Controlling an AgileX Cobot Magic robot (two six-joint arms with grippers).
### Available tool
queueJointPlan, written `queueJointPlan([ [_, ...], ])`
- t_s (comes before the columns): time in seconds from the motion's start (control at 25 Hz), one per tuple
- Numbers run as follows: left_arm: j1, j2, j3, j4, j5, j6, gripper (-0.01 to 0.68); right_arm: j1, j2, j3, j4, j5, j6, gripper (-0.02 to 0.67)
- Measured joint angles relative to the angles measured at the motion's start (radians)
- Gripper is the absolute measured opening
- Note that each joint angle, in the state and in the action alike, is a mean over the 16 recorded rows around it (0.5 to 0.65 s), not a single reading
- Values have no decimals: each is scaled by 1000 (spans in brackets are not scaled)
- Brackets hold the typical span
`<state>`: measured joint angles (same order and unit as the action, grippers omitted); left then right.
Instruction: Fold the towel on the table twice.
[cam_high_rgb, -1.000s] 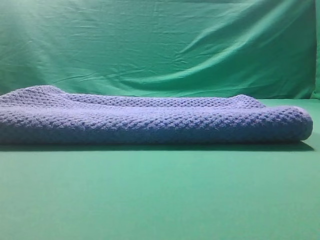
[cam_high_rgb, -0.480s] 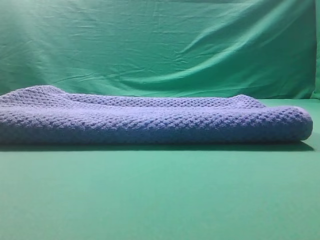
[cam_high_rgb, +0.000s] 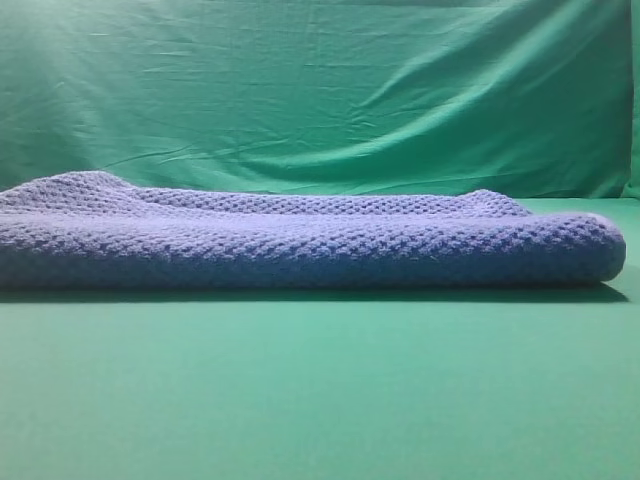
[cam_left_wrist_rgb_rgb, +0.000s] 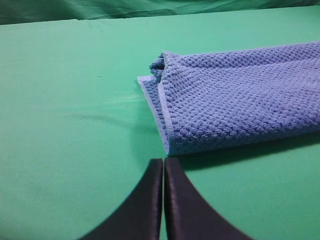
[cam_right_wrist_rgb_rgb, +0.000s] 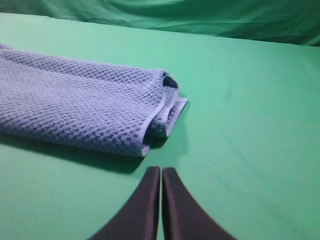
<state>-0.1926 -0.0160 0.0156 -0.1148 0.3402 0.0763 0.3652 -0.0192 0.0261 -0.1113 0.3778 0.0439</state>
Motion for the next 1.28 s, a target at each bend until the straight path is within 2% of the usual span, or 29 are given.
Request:
queueJointPlan([
  [0.4,3,0,0,0,0,0,0,0,0,-1,1,17,4,0],
  [0.6,29,0,0,-1,0,0,0,-18,0,-1,1,18,5,0],
  [1.04,136,0,0,-2,1,0,0,-178,0,-1,1,18,7,0],
  [1.28,169,0,0,-2,1,0,0,-254,0,-1,1,18,8,0],
])
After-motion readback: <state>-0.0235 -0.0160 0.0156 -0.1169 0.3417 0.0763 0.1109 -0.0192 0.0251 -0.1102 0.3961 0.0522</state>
